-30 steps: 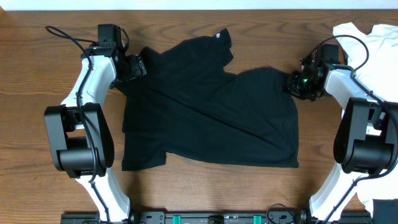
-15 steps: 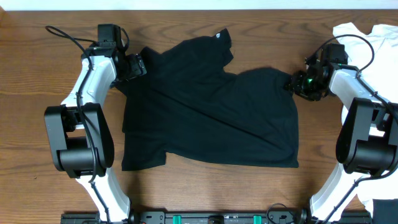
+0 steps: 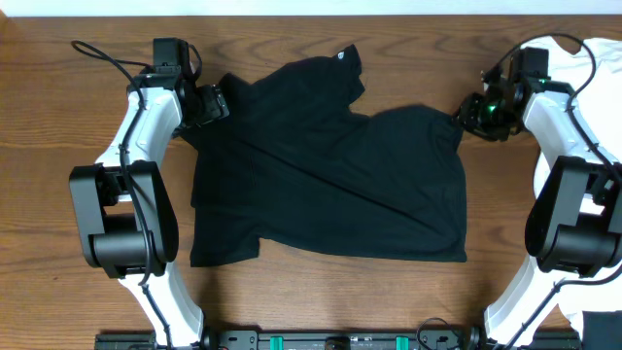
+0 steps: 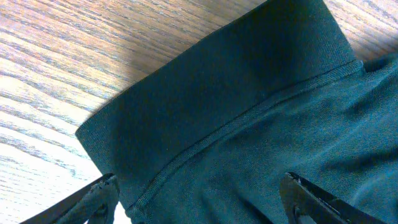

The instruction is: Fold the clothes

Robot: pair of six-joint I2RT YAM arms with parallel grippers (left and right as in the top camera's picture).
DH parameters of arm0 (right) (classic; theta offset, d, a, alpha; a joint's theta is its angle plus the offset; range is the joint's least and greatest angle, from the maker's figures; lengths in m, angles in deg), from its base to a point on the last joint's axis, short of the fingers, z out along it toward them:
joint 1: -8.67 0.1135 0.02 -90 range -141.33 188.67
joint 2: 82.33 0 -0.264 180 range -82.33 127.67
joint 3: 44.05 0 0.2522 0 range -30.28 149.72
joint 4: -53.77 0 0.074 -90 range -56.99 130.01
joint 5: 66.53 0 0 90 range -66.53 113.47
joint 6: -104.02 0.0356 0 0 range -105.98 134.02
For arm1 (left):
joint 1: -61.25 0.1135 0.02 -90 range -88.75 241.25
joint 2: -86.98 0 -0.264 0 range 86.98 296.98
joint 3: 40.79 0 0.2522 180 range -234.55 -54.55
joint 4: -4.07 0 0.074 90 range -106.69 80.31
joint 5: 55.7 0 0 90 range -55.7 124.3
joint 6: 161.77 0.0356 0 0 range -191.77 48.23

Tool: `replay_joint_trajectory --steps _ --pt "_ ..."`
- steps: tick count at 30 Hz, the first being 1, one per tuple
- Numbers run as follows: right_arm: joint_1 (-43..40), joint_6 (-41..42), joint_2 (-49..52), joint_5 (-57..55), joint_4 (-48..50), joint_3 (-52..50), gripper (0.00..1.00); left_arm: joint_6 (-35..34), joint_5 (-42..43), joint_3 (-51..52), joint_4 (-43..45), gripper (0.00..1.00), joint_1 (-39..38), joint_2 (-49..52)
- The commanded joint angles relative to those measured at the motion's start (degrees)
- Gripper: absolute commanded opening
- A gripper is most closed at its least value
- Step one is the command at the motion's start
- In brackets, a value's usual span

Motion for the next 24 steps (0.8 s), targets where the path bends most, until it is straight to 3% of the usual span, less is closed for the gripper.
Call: replay_joint_trajectory --steps 1,24 --pt "1.14 -1.49 -1.44 0.11 -0.26 0.72 0.4 -0.09 -0.63 0.55 -0.13 0.84 0.04 0.31" --pt "3.3 -1.44 -1.33 -7.06 -1.92 -3.39 0.4 -0.09 -0.63 0.55 -0.13 0.84 0.04 0.31"
